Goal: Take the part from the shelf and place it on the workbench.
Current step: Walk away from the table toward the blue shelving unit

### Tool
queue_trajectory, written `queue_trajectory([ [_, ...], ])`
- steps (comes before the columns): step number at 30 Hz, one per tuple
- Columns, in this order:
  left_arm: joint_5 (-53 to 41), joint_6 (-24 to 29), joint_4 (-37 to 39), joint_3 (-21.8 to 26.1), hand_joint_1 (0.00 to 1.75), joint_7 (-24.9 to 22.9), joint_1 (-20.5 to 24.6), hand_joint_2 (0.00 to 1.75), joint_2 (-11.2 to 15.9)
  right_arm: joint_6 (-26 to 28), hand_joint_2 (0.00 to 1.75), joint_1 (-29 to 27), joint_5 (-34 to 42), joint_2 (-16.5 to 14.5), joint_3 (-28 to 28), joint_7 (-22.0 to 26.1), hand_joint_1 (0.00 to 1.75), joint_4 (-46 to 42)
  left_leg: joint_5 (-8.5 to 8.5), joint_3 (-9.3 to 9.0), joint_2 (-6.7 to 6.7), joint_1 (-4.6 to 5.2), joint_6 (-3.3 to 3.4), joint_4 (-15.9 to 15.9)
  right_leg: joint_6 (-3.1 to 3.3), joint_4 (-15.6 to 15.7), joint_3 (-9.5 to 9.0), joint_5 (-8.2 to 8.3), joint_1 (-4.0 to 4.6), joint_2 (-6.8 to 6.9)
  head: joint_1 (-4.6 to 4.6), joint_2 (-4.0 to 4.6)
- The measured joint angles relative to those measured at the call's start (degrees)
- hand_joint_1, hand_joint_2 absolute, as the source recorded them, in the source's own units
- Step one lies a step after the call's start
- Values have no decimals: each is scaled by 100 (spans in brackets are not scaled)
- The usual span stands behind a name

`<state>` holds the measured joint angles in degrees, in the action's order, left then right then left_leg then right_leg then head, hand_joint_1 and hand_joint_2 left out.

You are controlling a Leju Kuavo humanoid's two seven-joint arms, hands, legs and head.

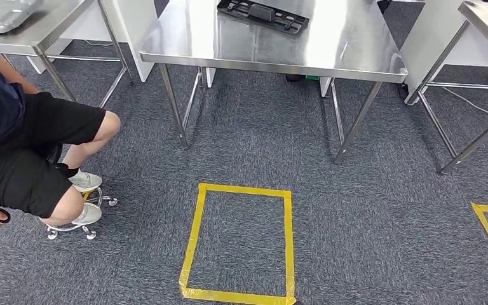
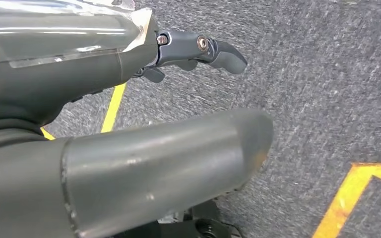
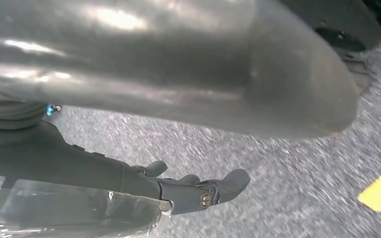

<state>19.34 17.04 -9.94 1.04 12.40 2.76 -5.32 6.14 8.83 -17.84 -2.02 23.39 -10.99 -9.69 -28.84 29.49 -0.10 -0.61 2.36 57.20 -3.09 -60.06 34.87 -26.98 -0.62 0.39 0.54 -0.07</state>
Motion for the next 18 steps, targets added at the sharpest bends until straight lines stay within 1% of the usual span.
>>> queue_trajectory([
  [1, -2, -7, -1, 1, 0, 4, 1, 0, 2, 0, 0, 1, 0, 1, 0, -1, 0, 1, 64, 76, -12, -6, 45, -10, 20, -259, 107, -217, -7, -6, 14, 0],
  [2, -4, -9, -2, 1, 0, 7, 4, 0, 3, 0, 0, 2, 0, -2, 0, -2, 0, 1, 124, 158, -16, 0, 67, -8, 42, -614, 226, -471, -8, -11, 28, 0],
  [3, -7, -10, -2, 1, 0, 10, 3, 0, 3, 0, 0, 3, 1, -4, 0, -2, 0, 1, 185, 238, -25, 2, 72, -6, 42, -989, 316, -674, -11, -13, 42, 0],
  [4, -9, -12, -2, 1, 0, 12, 1, 0, 3, 0, 0, 1, 4, -2, 0, -2, 0, 2, 246, 319, -33, 5, 69, -4, 18, -1288, 357, -785, -12, -14, 43, 0],
  [5, -18, -25, -2, 1, 0, 14, 0, 0, 4, 0, 0, -2, 13, 1, -2, 1, 0, 2, 308, 390, -41, 6, 61, 0, -28, -1427, 316, -781, -15, -14, 45, 0],
  [6, -33, -51, -2, 1, 0, 12, -1, 0, 5, 0, 0, -6, 31, 6, -5, 9, 0, 3, 369, 457, -47, 5, 50, 3, -87, -1346, 170, -676, -21, -14, 46, 0],
  [7, -56, -87, -2, 1, 0, 3, -1, 0, 5, 1, 0, -9, 57, 11, -11, 21, 0, 3, 428, 518, -49, 3, 34, 7, -137, -1058, -77, -530, -28, -14, 46, 0],
  [8, -84, -135, -3, 0, 0, -11, 0, 0, 6, 3, 0, -10, 89, 17, -20, 37, 0, 2, 483, 564, -49, 4, 11, 12, -160, -616, -401, -426, -33, -15, 49, 0],
  [9, -114, -184, -4, -1, 0, -32, 1, 0, 7, 10, 0, -12, 119, 22, -33, 55, 0, 2, 535, 605, -46, 11, -20, 17, -138, -110, -742, -404, -20, -20, 48, 0],
  [10, -142, -225, -6, -1, 0, -51, 1, 0, 8, 21, 0, -16, 143, 25, -47, 70, 0, 1, 582, 626, -46, 18, -51, 14, -95, 267, -994, -426, -1, -26, 40, 0],
  [11, -170, -266, -7, -2, 0, -65, 2, 0, 10, 34, 0, -28, 162, 26, -66, 86, 0, 1, 631, 635, -46, 25, -84, 11, -42, 505, -1126, -470, 19, -33, 37, 0],
  [12, -202, -309, -7, -4, 0, -73, 3, 0, 12, 58, 0, -45, 180, 27, -85, 98, 0, 2, 680, 641, -46, 27, -116, 2, 6, 589, -1152, -489, 43, -38, 29, 0],
  [13, -238, -346, -6, -10, 0, -75, -1, 0, 14, 88, 0, -71, 198, 26, -102, 105, 0, 2, 724, 645, -44, 24, -149, -8, 52, 559, -1100, -458, 36, -39, 23, 0],
  [14, -276, -385, -6, -19, 0, -75, -6, 0, 18, 124, 0, -96, 217, 25, -121, 109, 0, 3, 702, 668, -38, 13, -183, 15, 106, 549, -1047, -420, 15, -31, 24, 0],
  [15, -313, -418, -4, -30, 0, -75, -15, 0, 25, 167, 0, -119, 236, 26, -142, 109, 0, 3, 578, 706, -32, 3, -209, 100, 176, 541, -1003, -374, -5, -22, 19, 0],
  [16, -348, -449, -3, -43, 0, -74, -26, 0, 33, 203, 0, -142, 252, 26, -164, 108, 0, 3, 353, 770, -24, -5, -232, 286, 246, 543, -951, -319, -24, -12, 15, 0],
  [17, -383, -490, -3, -58, 0, -72, -32, 0, 42, 238, 0, -165, 267, 27, -187, 108, 0, 3, 47, 859, -14, -14, -248, 594, 296, 540, -889, -264, -26, -1, 11, 0],
  [18, -420, -543, -3, -76, 0, -69, -37, 0, 53, 270, 0, -196, 280, 28, -210, 108, 0, 3, -239, 956, -6, -16, -261, 984, 329, 533, -818, -209, -13, 6, 8, 0],
])
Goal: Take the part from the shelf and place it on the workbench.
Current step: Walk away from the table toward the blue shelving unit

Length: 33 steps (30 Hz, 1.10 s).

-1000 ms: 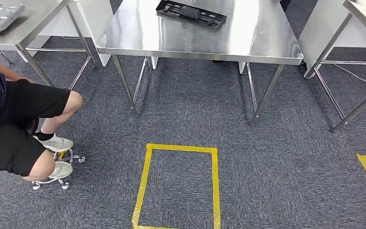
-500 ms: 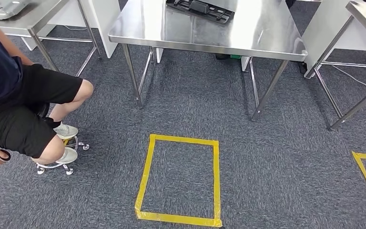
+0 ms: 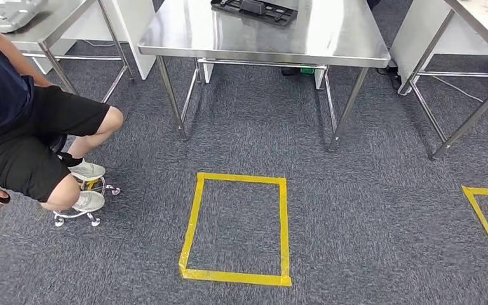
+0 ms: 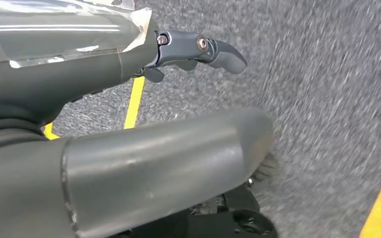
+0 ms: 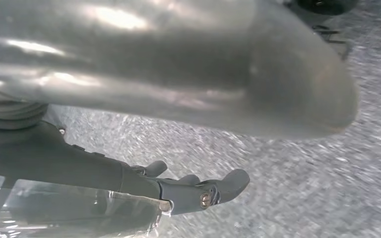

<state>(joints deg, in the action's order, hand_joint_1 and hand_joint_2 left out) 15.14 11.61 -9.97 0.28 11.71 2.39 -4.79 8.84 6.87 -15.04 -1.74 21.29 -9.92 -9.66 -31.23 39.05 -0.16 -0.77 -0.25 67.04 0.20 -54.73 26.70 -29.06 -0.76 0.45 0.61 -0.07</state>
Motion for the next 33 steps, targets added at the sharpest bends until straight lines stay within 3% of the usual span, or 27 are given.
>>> queue_trajectory([
  [1, -39, -58, -1, -17, 0, 7, -3, 0, 10, 26, 0, -37, 8, -2, -19, 1, 0, 0, -185, 76, 7, -1, -12, 377, 8, -13, 68, 55, 12, 8, -2, 0],
  [2, -72, -112, -1, -35, 0, 13, -7, 0, 24, 49, 0, -75, 13, -3, -34, 3, 0, 0, -238, 93, 11, -1, -19, 641, 3, -36, 141, 106, 21, 15, -2, 0],
  [3, -94, -151, -1, -52, 0, 18, -12, 0, 39, 64, 0, -111, 16, -5, -46, 6, 0, 0, -165, 19, 10, -2, -20, 710, -12, -70, 217, 148, 25, 19, -3, 0],
  [4, -106, -172, -1, -65, 0, 23, -17, 0, 51, 73, 0, -139, 16, -7, -54, 8, 0, 0, -19, -164, 9, -3, -16, 549, -30, -117, 291, 178, 23, 18, -3, 0],
  [5, -110, -183, -1, -81, 0, 26, -18, 0, 66, 76, 0, -159, 17, -8, -61, 10, 0, 0, 108, -443, 10, -6, -8, 187, -49, -178, 370, 196, 19, 17, -4, 0],
  [7, -111, -189, -2, -107, 0, 32, -11, 0, 86, 79, 0, -177, 17, -11, -79, 10, 0, 0, 136, -955, 27, 3, 22, -571, -97, -296, 504, 224, 33, 13, -2, 0],
  [9, -112, -191, -2, -121, 0, 37, -6, 0, 99, 80, 0, -177, 17, -14, -91, 10, 0, 0, 56, -1100, 44, 36, 74, -871, -175, -344, 575, 276, 51, 14, 4, 0],
  [11, -113, -190, -2, -126, 0, 38, -16, 0, 105, 80, 0, -187, 17, -12, -96, 10, 0, 1, 132, -1006, 29, 51, 182, -908, -262, -352, 623, 330, 45, 10, 3, 0],
  [12, -113, -189, -2, -129, 0, 38, -18, 0, 108, 80, 0, -194, 18, -10, -98, 10, 0, 3, 194, -941, 18, 46, 251, -928, -277, -412, 684, 272, 42, 2, 4, 0],
  [14, -113, -189, -2, -135, 0, 38, -13, 0, 109, 81, 0, -207, 19, -13, -104, 10, 0, 5, 336, -787, -4, 26, 349, -958, -242, -812, 872, -103, 34, -15, 22, 0],
  [16, -113, -192, -2, -139, 0, 39, -14, 0, 111, 82, 0, -210, 20, -20, -116, 10, 0, 4, 467, -639, -16, 29, 366, -953, -215, -1487, 1048, -562, 26, -24, 44, 0],
  [17, -113, -193, -2, -141, 0, 40, -16, 0, 111, 82, 0, -210, 20, -19, -123, 10, 0, 4, 531, -564, -26, 30, 360, -949, -242, -1751, 1067, -662, 18, -25, 47, 0],
  [18, -113, -193, -2, -144, 0, 40, -17, 0, 111, 82, 0, -211, 20, -17, -129, 10, 0, 5, 596, -490, -35, 30, 351, -944, -295, -1872, 1012, -654, 9, -25, 51, 0],
  [19, -113, -193, -2, -145, 0, 40, -18, 0, 111, 82, 0, -213, 20, -14, -132, 10, 0, 5, 658, -413, -41, 28, 338, -941, -358, -1784, 861, -552, -1, -25, 54, 0],
  [21, -113, -193, -2, -149, 0, 40, -17, 0, 108, 83, 0, -209, 20, -9, -133, 10, 0, 5, 777, -292, -42, 26, 295, -937, -434, -1028, 283, -318, -17, -25, 56, 0],
  [23, -114, -193, -2, -154, 0, 40, -15, 0, 106, 84, 0, -198, 20, -9, -133, 10, 0, 4, 888, -233, -40, 40, 228, -938, -383, -212, -236, -290, 8, -34, 51, 0],
  [24, -114, -193, -2, -157, 0, 40, -13, 0, 107, 85, 0, -194, 20, -10, -133, 10, 0, 4, 941, -227, -40, 47, 192, -945, -336, -28, -331, -321, 27, -41, 47, 0],
  [26, -115, -193, -1, -163, 0, 40, -16, 0, 107, 86, 0, -201, 20, -12, -133, 10, 0, 5, 1032, -219, -38, 39, 112, -974, -234, 5, -273, -273, 32, -46, 37, 0],
  [27, -115, -192, -1, -166, 0, 39, -21, 0, 110, 86, 0, -201, 21, -14, -134, 10, 0, 5, 973, -186, -29, 27, 79, -940, -167, 2, -227, -222, 15, -39, 35, 0],
  [28, -115, -190, 0, -167, 0, 39, -30, 0, 114, 87, 0, -202, 22, -14, -134, 10, 0, 6, 800, -132, -18, 15, 52, -819, -91, 7, -167, -157, -2, -30, 27, 0],
  [30, -115, -190, 1, -169, 0, 39, -40, 0, 121, 89, 0, -201, 23, -12, -135, 10, 0, 7, 197, 39, 4, 2, 18, -233, 14, 8, -19, -17, -7, -13, 12, 0],
  [31, -115, -190, 1, -170, 0, 40, -42, 0, 121, 90, 0, -204, 23, -11, -135, 10, 0, 7, -71, 122, 9, 0, 3, 164, 33, 3, 58, 47, 5, -9, 5, 0],
  [32, -115, -191, 1, -171, 0, 40, -42, 0, 121, 91, 0, -207, 23, -13, -135, 10, 0, 7, -209, 168, 11, 0, -11, 508, 32, -6, 131, 107, 16, -5, 5, 0],
  [33, -115, -191, 1, -172, 0, 40, -42, 0, 122, 91, 0, -209, 22, -14, -135, 10, 0, 7, -214, 147, 11, 0, -17, 713, 25, -22, 202, 163, 25, -2, 4, 0],
])
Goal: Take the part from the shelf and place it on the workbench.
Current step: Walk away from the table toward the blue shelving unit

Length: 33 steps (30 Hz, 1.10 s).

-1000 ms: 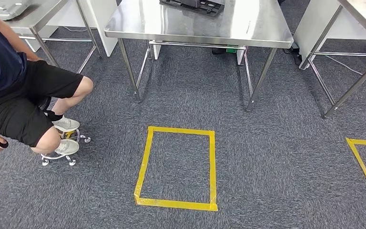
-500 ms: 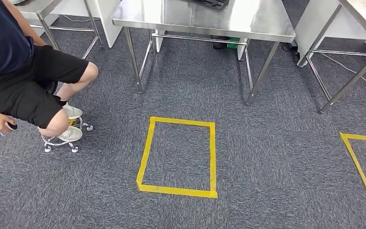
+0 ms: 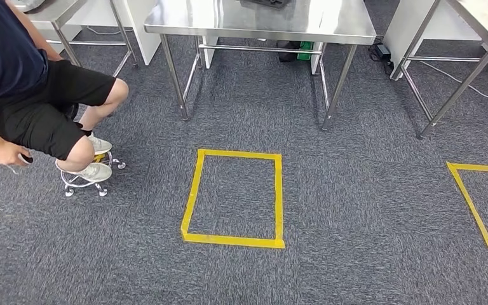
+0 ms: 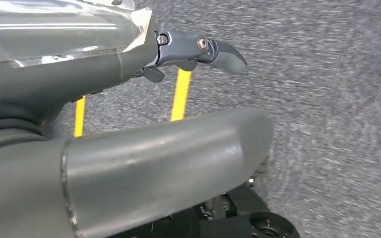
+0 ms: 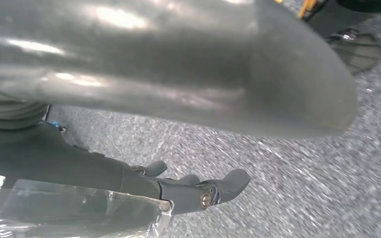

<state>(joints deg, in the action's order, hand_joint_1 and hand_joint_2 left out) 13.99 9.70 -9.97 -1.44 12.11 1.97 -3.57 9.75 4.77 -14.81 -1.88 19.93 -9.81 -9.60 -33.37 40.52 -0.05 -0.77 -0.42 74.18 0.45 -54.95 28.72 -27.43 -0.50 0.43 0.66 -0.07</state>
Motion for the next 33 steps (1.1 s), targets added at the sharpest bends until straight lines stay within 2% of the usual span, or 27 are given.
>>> queue_trajectory([
  [1, 0, 0, 0, -1, 0, 0, 0, 0, 1, 0, 0, -2, -1, -1, 0, 0, 0, 0, 106, -118, -1, -1, 1, 1, -14, -24, 70, 48, 4, 1, 1, 0],
  [2, 0, 0, -1, -1, 0, 0, 2, 0, 3, 0, 0, -3, -2, -1, 0, 0, 0, 0, 256, -348, -1, -2, 9, -225, -32, -60, 139, 87, 5, 1, -1, 0],
  [3, 0, 0, -2, -2, 0, 0, 7, 0, 5, 0, 0, -3, -2, -1, 0, 0, 0, 0, 352, -666, 1, -3, 25, -633, -51, -109, 207, 115, 3, -1, -2, 0],
  [4, 0, 0, -3, -2, 0, 0, 14, 0, 8, 0, 44, -3, -3, -1, 0, 0, 0, 0, 374, -980, 8, 2, 47, -1077, -75, -164, 273, 136, 14, -2, -2, 0],
  [5, 0, 0, -4, -2, 0, 0, 21, 0, 10, 0, 87, 0, -3, -1, 0, 0, 0, 0, 349, -1210, 16, 11, 70, -1426, -105, -209, 324, 155, 26, 0, 2, 0],
  [6, 0, 1, -4, -2, 0, 1, 26, 0, 10, 1, 131, 5, -6, -1, 0, 0, 0, 0, 291, -1320, 24, 23, 101, -1640, -134, -239, 359, 173, 38, 4, 3, 0],
  [7, 0, 13, -3, -2, 0, 3, 25, 0, 11, 2, 175, 11, -29, -2, 0, -1, 0, 0, 266, -1322, 30, 41, 140, -1707, -169, -246, 383, 196, 44, 9, 8, 0],
  [9, 4, 124, -2, -2, 0, 32, 12, 0, -1, 2, 175, 25, -186, -1, 21, -40, 0, 0, 322, -1241, 31, 41, 253, -1739, -231, -273, 436, 197, 39, 12, 11, 0],
  [10, 7, 203, -2, -1, 0, 56, 7, 0, -8, -3, 175, 31, -291, 1, 44, -74, 0, 0, 372, -1207, 30, 34, 312, -1755, -243, -355, 489, 119, 36, 8, 19, 0],
  [12, 11, 330, -2, 1, 0, 97, 3, 0, -24, -23, 175, 55, -443, 4, 97, -137, 0, 0, 482, -1104, 35, 18, 383, -1771, -218, -878, 700, -282, 24, -5, 33, 0],
  [14, 11, 361, -2, 1, 0, 107, -6, 0, -37, -40, 175, 83, -478, 4, 128, -157, 0, 0, 576, -985, 60, 19, 387, -1765, -221, -1639, 927, -682, 6, -13, 38, 0],
  [15, 10, 363, -2, 0, 0, 108, -14, 0, -45, -44, 175, 90, -482, 6, 140, -165, 0, 0, 618, -932, 84, 18, 375, -1760, -258, -1849, 947, -749, -5, -14, 38, 0],
  [16, 8, 363, -2, 0, 0, 109, -20, 0, -53, -47, 175, 91, -480, 9, 150, -173, 0, 0, 654, -891, 116, 15, 358, -1757, -308, -1842, 856, -724, -19, -16, 38, 0],
  [17, 4, 361, -2, 0, 0, 109, -23, 0, -60, -45, 175, 90, -475, 12, 156, -180, 0, 0, 684, -869, 159, 9, 335, -1753, -363, -1562, 632, -621, -37, -31, 38, 0],
  [18, -2, 357, -2, 0, 0, 109, -24, 0, -62, -39, 175, 89, -468, 15, 157, -184, 0, 0, 711, -854, 205, 3, 308, -1749, -411, -1094, 320, -490, -61, -98, 40, 0],
  [19, -16, 349, -2, 0, 0, 109, -22, 0, -61, -31, 175, 88, -460, 16, 157, -185, 0, 0, 737, -838, 249, 4, 276, -1742, -429, -626, 10, -398, -80, -205, 40, 0],
  [20, -34, 336, -2, 0, 0, 110, -18, 0, -57, -18, 175, 83, -452, 16, 157, -185, 0, 0, 767, -823, 293, 7, 239, -1738, -426, -270, -209, -322, -89, -310, 37, 0],
  [21, -55, 323, -2, -1, 0, 111, -15, 0, -52, -2, 175, 73, -446, 15, 157, -185, 0, 0, 799, -801, 337, 13, 201, -1732, -404, -82, -307, -296, -85, -393, 35, 0],
  [23, -91, 305, -2, -2, 0, 113, -15, 0, -39, 26, 175, 56, -434, 9, 157, -185, 0, 0, 861, -760, 439, 16, 120, -1735, -343, -61, -273, -283, -60, -370, 27, 0],
  [25, -104, 302, -2, -3, 0, 114, -24, 0, -22, 43, 175, 58, -427, 2, 157, -186, 0, 0, 808, -683, 399, 4, 65, -1648, -255, -51, -230, -258, -88, -251, 20, 0],
  [26, -105, 301, -2, -3, 0, 114, -25, 0, -14, 48, 175, 59, -423, 0, 157, -187, 0, 0, 670, -589, 310, -2, 44, -1463, -193, -41, -209, -237, -104, -184, 10, 0],
  [28, -105, 297, -2, -3, 0, 116, -19, 0, -7, 54, 175, 50, -422, 3, 157, -186, 0, 1, 230, -278, 111, -9, 10, -742, -95, -41, -162, -208, -86, -44, -8, 0],
  [29, -106, 295, -2, -4, 0, 117, -19, 0, -5, 55, 175, 40, -422, 2, 157, -186, 0, 1, 36, -114, 67, -16, -10, -328, -72, -43, -142, -199, -67, 39, -11, 0],
  [30, -107, 293, -2, -4, 0, 118, -25, 0, -5, 55, 175, 31, -422, 2, 157, -186, 0, 2, -50, -24, 51, -20, -23, -53, -63, -46, -128, -192, -51, 115, -10, 0],
  [31, -107, 293, -2, -5, 0, 118, -32, 0, -3, 57, 175, 26, -422, 1, 157, -186, 0, 2, -21, -41, 36, -24, -28, 11, -61, -49, -119, -189, -40, 186, -11, 0],
  [32, -107, 293, -2, -5, 0, 118, -39, 0, 4, 60, 175, 27, -421, 0, 157, -186, 0, 1, 114, -189, 12, -27, -26, -180, -63, -56, -119, -189, -35, 249, -11, 0],
  [33, -107, 294, -2, -5, 0, 118, -42, 0, 11, 64, 175, 33, -422, -2, 157, -186, 0, 1, 299, -433, -47, -28, -15, -563, -66, -66, -135, -190, -33, 305, -11, 0],
])
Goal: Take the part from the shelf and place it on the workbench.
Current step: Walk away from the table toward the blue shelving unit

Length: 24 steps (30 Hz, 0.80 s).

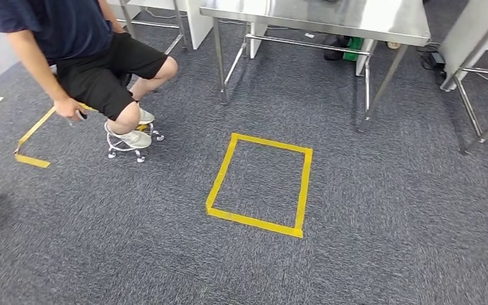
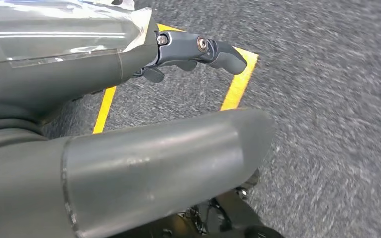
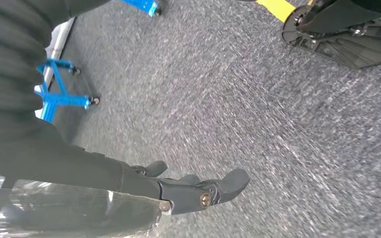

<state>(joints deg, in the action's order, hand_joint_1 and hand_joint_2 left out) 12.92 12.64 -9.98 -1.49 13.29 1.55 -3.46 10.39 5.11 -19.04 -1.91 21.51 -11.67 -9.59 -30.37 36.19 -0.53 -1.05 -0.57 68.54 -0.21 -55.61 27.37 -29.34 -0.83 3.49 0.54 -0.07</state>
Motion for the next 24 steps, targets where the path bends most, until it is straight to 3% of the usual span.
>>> queue_trajectory([
  [2, 13, 23, -1, 1, 0, -4, 8, 0, 14, 5, 175, 16, -28, -14, 2, 0, 0, -1, 232, -472, -226, 33, 50, -788, -19, -22, 0, -7, 34, 100, 2, 0],
  [4, 43, 79, -1, 4, 0, -15, 18, 0, 15, 3, 175, 34, -87, -38, 15, -9, 0, -1, 248, -601, -338, 81, 120, -1092, -62, -34, 2, -5, 80, 195, 6, 0],
  [6, 92, 158, 0, 15, 0, -24, 14, 0, 9, -11, 175, 66, -161, -58, 47, -29, 0, -1, 281, -546, -235, 85, 205, -1141, -126, -41, 3, -2, 93, 251, 7, 0],
  [8, 147, 248, 0, 38, 0, -25, 13, 0, -5, -37, 175, 103, -237, -67, 86, -45, 0, -2, 340, -513, -130, 58, 301, -1188, -166, -252, 122, -137, 80, 50, 19, 0],
  [10, 189, 317, -1, 65, 0, -16, 22, 0, -30, -71, 175, 118, -296, -67, 125, -50, 0, -3, 388, -468, -18, 48, 361, -1204, -151, -948, 445, -466, 59, -230, 36, 0],
  [12, 219, 350, -1, 84, 0, -2, 19, 0, -60, -100, 175, 116, -336, -67, 166, -59, 0, -3, 423, -422, 120, 53, 375, -1202, -159, -1691, 788, -719, 49, -315, 40, 0],
  [13, 228, 357, -1, 92, 0, 6, 12, 0, -74, -107, 175, 115, -349, -67, 182, -63, 0, -3, 440, -409, 194, 54, 368, -1200, -191, -1791, 835, -714, 44, -326, 41, 0],
  [14, 231, 361, -1, 103, 0, 11, 4, 0, -84, -112, 175, 116, -357, -65, 195, -67, 0, -3, 453, -404, 267, 52, 356, -1199, -238, -1638, 763, -608, 34, -336, 41, 0],
  [16, 232, 363, -1, 127, 0, 28, -3, 0, -103, -115, 175, 130, -369, -60, 214, -67, 0, -3, 479, -399, 406, 49, 318, -1195, -324, -789, 364, -248, -5, -473, 44, 0],
  [17, 232, 364, -1, 140, 0, 38, -2, 0, -109, -115, 175, 139, -375, -59, 222, -67, 0, -3, 492, -390, 467, 59, 293, -1186, -331, -396, 191, -108, -17, -575, 43, 0],
  [19, 232, 363, -1, 162, 0, 59, -3, 0, -115, -115, 175, 161, -382, -64, 234, -66, 0, -3, 524, -347, 557, 78, 232, -1177, -281, -40, 52, 2, -21, -704, 35, 0],
  [21, 232, 362, -1, 175, 0, 71, -15, 0, -118, -116, 175, 174, -383, -73, 238, -66, 0, -3, 558, -302, 626, 70, 163, -1173, -199, -49, 63, 34, -13, -607, 30, 0],
  [23, 232, 362, -1, 189, 0, 83, -30, 0, -121, -115, 175, 177, -388, -74, 240, -60, 0, -4, 442, -197, 493, 62, 112, -997, -110, -36, 64, 76, -34, -494, 22, 0],
  [24, 232, 361, -1, 196, 0, 89, -31, 0, -122, -115, 175, 177, -392, -75, 240, -55, 0, -4, 280, -76, 365, 63, 97, -742, -70, -26, 75, 93, -46, -430, 14, 0],
])
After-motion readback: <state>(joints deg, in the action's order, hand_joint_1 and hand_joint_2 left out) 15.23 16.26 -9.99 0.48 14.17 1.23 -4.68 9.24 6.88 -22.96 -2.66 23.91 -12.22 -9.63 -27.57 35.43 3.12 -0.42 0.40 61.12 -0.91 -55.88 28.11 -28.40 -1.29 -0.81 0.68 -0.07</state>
